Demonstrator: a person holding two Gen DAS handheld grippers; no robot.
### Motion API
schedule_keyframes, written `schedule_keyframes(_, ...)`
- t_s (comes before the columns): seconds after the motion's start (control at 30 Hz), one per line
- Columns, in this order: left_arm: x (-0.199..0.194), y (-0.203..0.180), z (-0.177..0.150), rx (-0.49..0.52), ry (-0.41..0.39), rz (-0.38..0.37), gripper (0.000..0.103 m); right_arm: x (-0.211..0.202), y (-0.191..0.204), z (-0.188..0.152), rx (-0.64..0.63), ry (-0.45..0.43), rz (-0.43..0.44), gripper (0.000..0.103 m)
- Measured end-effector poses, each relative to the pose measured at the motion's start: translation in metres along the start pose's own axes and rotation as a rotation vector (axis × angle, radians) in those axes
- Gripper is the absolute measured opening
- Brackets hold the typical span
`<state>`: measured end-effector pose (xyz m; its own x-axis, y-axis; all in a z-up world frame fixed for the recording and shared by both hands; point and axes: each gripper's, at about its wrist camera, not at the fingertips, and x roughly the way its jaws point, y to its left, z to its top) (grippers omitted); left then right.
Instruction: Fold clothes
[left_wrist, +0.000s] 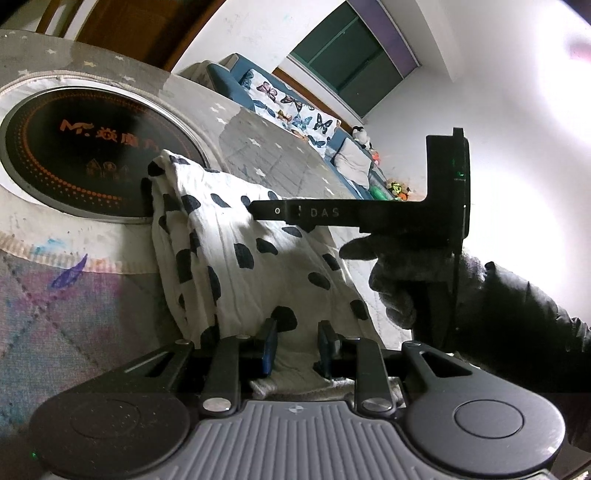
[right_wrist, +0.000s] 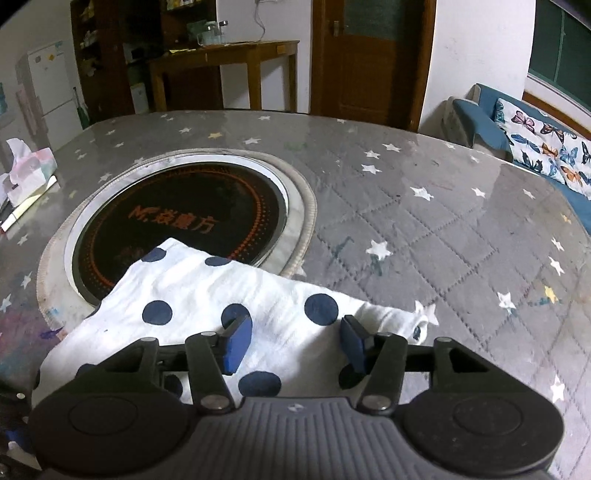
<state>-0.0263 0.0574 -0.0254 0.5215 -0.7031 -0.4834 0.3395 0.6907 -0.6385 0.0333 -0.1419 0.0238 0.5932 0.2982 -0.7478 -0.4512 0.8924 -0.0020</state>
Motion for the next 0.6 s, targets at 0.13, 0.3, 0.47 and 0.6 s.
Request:
schedule_keyframes(0.13, 0.0, -0.001, 0.0, -0.001, 0.001, -0.004, 0.032, -0.005, 0.003, 0.001, -0.012, -0.009, 0.01, 0.06)
schedule_keyframes(0.3, 0.0, -0.006, 0.0, 0.01, -0.001, -0.003, 0.042, 0.0, 0.006, -0.003, -0.02, -0.006, 0.024, 0.069)
schedule_keyframes(0.47, 0.0, -0.012, 0.0, 0.019, -0.002, 0.006, 0.049, 0.002, 0.009, -0.006, -0.032, -0.011, 0.042, 0.082)
schedule_keyframes(0.6, 0.0, -0.017, -0.001, 0.028, -0.005, 0.019, 0.052, 0.004, 0.009, -0.008, -0.03, -0.022, 0.056, 0.088)
